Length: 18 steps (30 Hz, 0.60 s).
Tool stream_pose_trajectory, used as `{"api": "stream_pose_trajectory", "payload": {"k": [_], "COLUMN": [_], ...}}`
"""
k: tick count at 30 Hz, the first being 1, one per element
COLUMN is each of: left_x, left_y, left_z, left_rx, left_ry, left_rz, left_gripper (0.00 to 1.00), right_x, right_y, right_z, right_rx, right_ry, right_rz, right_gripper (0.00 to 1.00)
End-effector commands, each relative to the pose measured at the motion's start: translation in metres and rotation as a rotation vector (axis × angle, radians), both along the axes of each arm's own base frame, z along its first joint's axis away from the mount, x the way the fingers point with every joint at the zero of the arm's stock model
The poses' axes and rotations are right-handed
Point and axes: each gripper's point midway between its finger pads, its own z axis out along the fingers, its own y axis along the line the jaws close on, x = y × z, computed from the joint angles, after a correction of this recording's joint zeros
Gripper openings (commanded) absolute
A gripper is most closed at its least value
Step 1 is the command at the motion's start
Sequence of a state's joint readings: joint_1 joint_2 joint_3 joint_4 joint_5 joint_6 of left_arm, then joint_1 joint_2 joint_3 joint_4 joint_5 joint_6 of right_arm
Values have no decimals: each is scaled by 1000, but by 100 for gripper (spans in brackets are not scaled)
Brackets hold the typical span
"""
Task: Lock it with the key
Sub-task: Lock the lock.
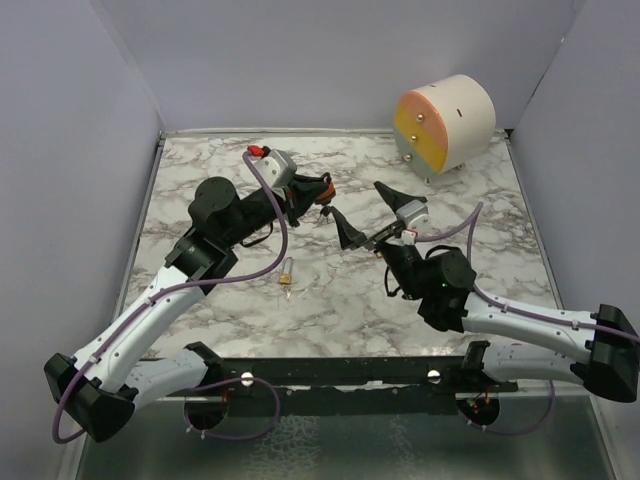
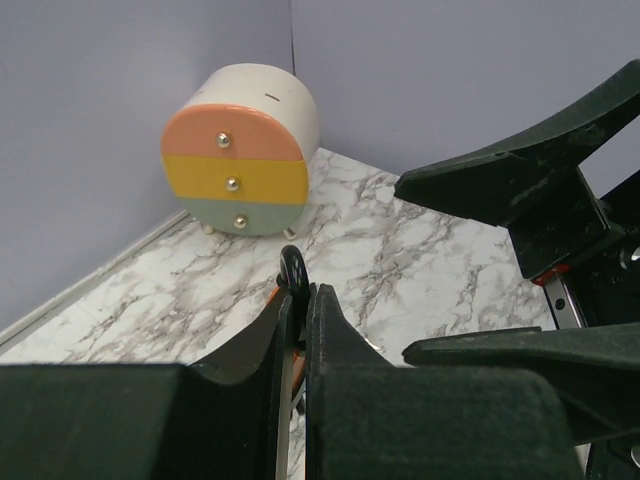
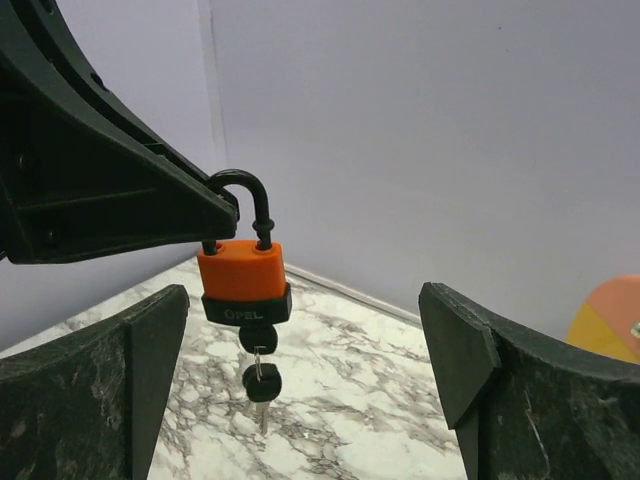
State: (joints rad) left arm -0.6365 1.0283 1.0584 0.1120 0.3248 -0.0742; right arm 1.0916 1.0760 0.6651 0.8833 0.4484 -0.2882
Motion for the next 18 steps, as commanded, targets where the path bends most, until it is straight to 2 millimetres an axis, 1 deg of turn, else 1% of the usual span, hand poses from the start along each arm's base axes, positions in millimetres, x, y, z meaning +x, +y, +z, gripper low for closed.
{"api": "stream_pose_trajectory", "payload": {"k": [1,3,5,7,11,15,18], "left_x": [-14,-15,-16,-18,-23,-27,-26], "left_y": [0,-1,-1,0,2,1,0], "left_z": [33,31,30,30,35,34,34], "left_rx": [-58,-54,-52,-56,-70,-81,-84], "left_ry": [-60,-53,-54,-63,-73,-63,-58], "left_rz": [-46,-54,-56,-59,-65,-86,-90], "left_gripper": [0,0,0,0,0,0,0], "right_x": [6,4,2,4,9,8,8], "right_y": [18,21,21,23,35,42,47], "right_z": [-8,-10,-7,-8,-22,-31,-33], "right_rx": [-120,-112,-89,-95,-179,-181,-182], "right_ry": [19,16,22,40,63,57,54], "right_rz": [7,25,40,38,42,67,77], "right_gripper": [99,100,100,100,100,100,90]}}
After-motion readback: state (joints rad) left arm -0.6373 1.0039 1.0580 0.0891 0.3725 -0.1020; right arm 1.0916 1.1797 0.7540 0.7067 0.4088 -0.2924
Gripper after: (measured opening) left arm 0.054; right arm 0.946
